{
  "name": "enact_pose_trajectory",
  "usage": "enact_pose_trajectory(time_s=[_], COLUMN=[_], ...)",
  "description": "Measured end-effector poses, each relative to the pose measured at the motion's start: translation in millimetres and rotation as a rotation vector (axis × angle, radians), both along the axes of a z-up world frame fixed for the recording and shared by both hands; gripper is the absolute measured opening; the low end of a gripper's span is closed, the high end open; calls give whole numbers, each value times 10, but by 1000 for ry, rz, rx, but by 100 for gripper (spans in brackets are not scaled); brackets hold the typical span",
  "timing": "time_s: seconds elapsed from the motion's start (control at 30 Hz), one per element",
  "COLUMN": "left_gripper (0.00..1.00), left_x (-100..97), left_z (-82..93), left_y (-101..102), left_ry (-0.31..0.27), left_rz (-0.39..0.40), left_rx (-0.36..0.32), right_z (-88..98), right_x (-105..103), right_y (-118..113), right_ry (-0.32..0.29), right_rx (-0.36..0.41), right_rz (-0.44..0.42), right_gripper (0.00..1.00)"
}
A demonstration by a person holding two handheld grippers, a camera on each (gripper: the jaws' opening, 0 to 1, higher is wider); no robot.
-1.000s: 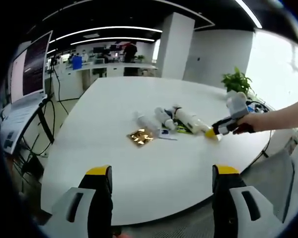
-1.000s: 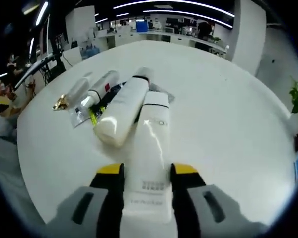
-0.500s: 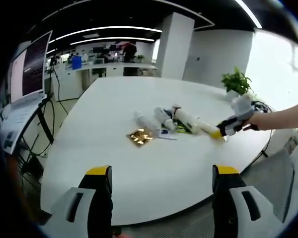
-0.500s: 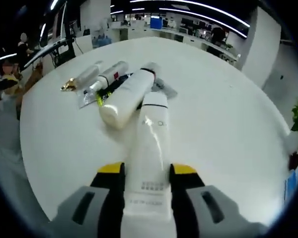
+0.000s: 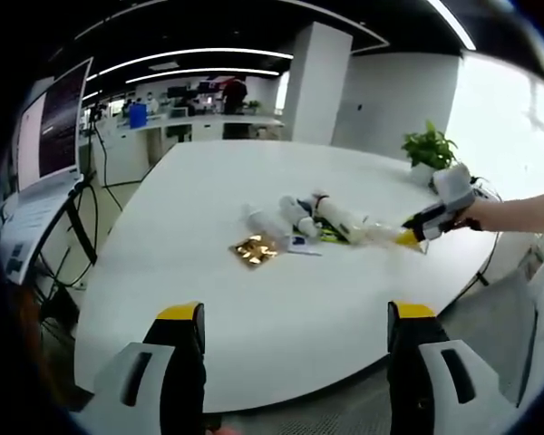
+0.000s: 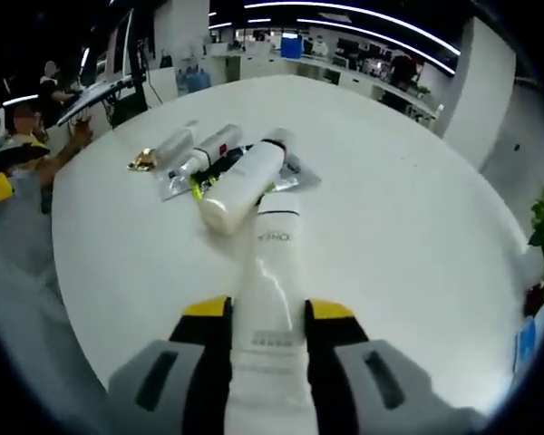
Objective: Arrange the skincare products in the storage area until every visible bottle or jar stands upright without overlapping.
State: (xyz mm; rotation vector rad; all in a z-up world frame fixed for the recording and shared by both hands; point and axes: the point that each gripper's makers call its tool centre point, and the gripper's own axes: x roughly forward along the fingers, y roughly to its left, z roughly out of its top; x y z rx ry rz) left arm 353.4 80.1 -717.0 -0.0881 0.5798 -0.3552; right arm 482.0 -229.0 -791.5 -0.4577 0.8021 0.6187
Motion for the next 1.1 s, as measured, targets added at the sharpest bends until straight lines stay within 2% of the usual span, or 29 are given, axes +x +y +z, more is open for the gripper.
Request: enact_pose_trajectory(time_s=[0.03,0.07,0.1,0.17,0.2,0.3,0.47,0.57,0.6,0.67,0.73,0.8,0.87,1.0,1.1], left_gripper=[80,80,80,80,80,81,81,80,80,80,80,80,80,80,80], left_x=[0,0,1,-2,-3,0,5,1,1,1,0,0,2,4,3], left_z=[0,-1,-1,-4,-5,1,6,3,3,4,3,4,5,9,12], left_y=[-1,-1,-2,-9,-10,2,18,5,3,1,-1,-1,3,9,8], left_ry=[-1,-1,-1,-1,-2,-7,-10,-10,-9,-10,-9,-10,-11,-14,-15], left_rz=[-1,-1,-2,-8,-10,-5,2,-5,-7,-7,-9,-8,-6,-2,-2], left_rx=[0,1,1,3,5,4,5,9,11,12,11,10,9,9,9], right_z=[74,60,109,62,11,-25,-54,18,34,57,27,-70,-109,-166,-243], right_x=[72,22,-16,-99,-67,-72,-141,-140,-129,-122,-153,-228,-261,-370,-486], right_y=[46,7,7,-13,-88,-180,-215,-207,-208,-172,-133,-165,-157,-89,-52], right_ry=[-31,10,11,50,36,39,37,4,-4,-12,8,50,61,117,145], right_rx=[75,35,-2,-34,-32,-20,-32,-12,0,39,49,-24,-32,66,76], right_rz=[-35,-14,29,56,10,-47,-44,-61,-78,-98,-91,-53,-54,-112,-118], right_gripper=[1,1,1,1,1,1,1,2,3,14,26,32,31,28,29])
